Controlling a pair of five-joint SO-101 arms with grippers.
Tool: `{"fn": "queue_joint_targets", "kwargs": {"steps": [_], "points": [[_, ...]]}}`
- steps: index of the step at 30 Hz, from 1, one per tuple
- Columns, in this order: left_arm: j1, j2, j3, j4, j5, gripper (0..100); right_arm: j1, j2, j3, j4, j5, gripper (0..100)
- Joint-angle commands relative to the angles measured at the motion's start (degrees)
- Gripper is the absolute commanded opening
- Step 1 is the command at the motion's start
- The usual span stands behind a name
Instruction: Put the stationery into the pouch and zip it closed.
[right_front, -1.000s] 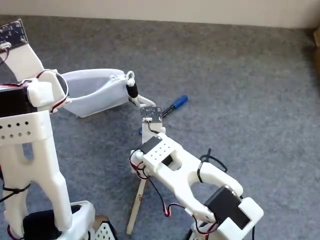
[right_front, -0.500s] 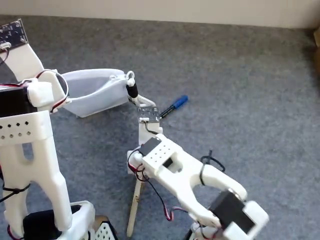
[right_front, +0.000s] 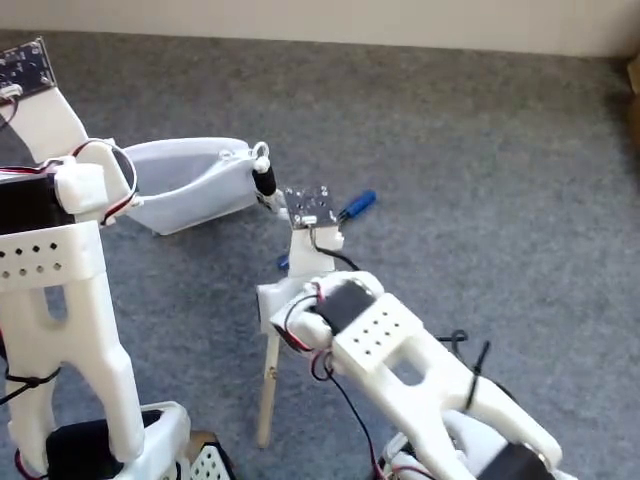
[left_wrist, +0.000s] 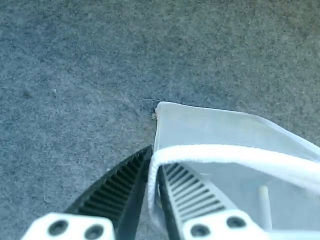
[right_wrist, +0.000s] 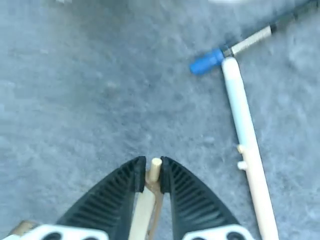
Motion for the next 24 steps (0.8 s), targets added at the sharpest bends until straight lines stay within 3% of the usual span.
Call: {"fn": "queue_joint_targets", "kwargs": {"steps": [1,11,24], "points": [[-0.8,0.2,0.5,-1.1,0.6,1,0.7,-8.3,-0.6,1.5,3.1,0.4],[-0.7,0.4,0.5,-1.1,0.6,1,0.7,-25.9,-1.1,2.2,9.8,0.4],[-0.7,0.4,0.5,-1.1,0.6,1,0.7,-29.3,-6.1,-4.2,15.0,0.4]]}}
